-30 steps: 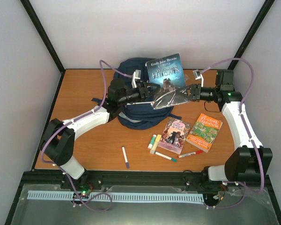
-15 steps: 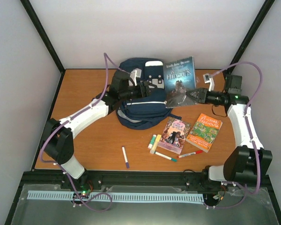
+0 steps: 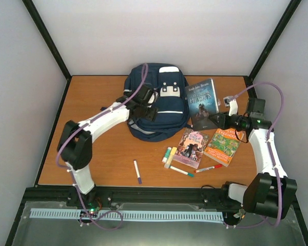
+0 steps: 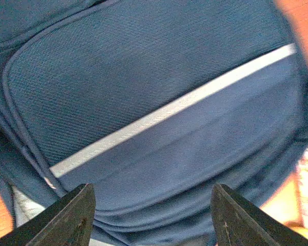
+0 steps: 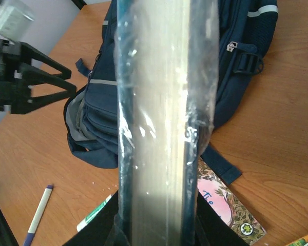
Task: Pack the student bag
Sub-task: Adjust the student bag at the center of the board.
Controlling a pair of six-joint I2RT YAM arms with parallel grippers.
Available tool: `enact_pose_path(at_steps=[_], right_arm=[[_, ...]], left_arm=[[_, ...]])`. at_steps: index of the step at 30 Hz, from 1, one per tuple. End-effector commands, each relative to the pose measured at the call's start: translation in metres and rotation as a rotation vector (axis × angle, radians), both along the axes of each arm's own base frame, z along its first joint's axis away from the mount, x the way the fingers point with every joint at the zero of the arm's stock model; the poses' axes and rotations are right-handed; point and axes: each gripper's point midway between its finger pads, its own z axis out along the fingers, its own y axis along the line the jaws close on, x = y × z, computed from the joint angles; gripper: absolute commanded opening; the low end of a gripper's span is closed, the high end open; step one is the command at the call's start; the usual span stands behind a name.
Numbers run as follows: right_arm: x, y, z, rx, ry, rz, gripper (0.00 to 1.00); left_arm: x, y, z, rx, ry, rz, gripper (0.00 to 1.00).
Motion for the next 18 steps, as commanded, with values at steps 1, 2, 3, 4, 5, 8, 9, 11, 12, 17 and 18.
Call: enact_pose_path(at_steps=[1,2,3,4,5,8,9,11,12,17,18], right_arm=[[0.008,-0.002,0.024,0.016,-0.155,0.05,0.03],[0.008,-0.003,0.023,0.024,-0.15,0.045,0.03],[0.008,-0.005,0.022,0.031,-0.147,0.042,0.03],[0.008,-0.007,0.022,0.036,-0.145,0.038,0.03],[0.008,-0.008,0.022,0.042,-0.141,0.035,0.03],[0.008,-0.013,0.022,0.059,-0.135,0.024,0.03],[0.008,-0.015,0.022,0.064,-0.133,0.02,0.03],[0.008,-0.018,0.02,0.072,-0.127,0.014,0.03],[0.008,-0.019,0.02,0.076,-0.124,0.012,0.03],[0.009,-0.021,0.017,0.094,-0.108,0.011,0.03],[0.009,-0.021,0.017,0.096,-0.105,0.011,0.03]], left_arm=[[0.022,0.047,-0.024,0.334,0.015,0.125,0.64],[0.028,0.055,-0.027,0.339,0.041,0.179,0.64],[0.032,0.061,-0.031,0.318,0.072,0.226,0.64],[0.036,0.065,-0.033,0.285,0.096,0.268,0.64],[0.041,0.069,-0.035,0.248,0.111,0.31,0.64],[0.052,0.081,-0.039,0.16,0.149,0.404,0.65],[0.054,0.082,-0.04,0.126,0.17,0.419,0.66],[0.057,0.075,-0.046,0.043,0.221,0.406,0.67],[0.057,0.071,-0.049,0.009,0.249,0.396,0.67],[0.07,0.066,-0.062,-0.012,0.288,0.391,0.67],[0.073,0.065,-0.066,-0.019,0.298,0.395,0.66]])
